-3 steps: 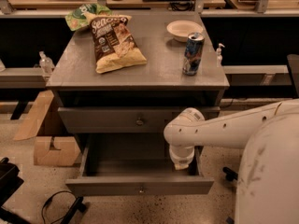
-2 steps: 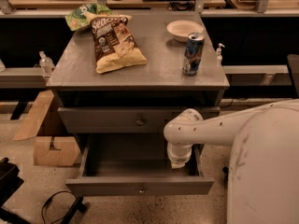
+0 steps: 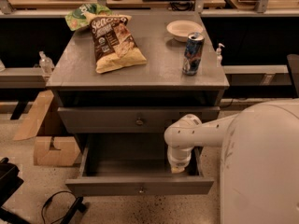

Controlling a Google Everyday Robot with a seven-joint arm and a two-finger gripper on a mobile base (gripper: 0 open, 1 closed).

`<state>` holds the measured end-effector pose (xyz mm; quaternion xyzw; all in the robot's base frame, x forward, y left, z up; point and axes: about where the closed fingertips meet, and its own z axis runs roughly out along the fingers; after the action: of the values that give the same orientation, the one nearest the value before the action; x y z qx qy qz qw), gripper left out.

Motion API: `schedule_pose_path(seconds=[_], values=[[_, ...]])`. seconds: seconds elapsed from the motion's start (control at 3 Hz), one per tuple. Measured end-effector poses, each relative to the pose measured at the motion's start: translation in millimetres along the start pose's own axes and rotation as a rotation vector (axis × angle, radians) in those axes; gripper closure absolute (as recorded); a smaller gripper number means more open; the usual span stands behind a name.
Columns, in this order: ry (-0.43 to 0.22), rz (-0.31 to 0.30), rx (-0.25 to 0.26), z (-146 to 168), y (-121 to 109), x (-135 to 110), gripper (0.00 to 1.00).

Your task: Open middle drawer

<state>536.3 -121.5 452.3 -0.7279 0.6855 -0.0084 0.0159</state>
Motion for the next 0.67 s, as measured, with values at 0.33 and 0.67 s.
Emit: schedule_pose_path(seconds=[0.33,0.67], values=[[-0.015,0.000,-0.004,13.5,-3.1,-3.0,1.00],[-0.052,-0.043,0.054,38.0,-14.1,-0.8,1.00]])
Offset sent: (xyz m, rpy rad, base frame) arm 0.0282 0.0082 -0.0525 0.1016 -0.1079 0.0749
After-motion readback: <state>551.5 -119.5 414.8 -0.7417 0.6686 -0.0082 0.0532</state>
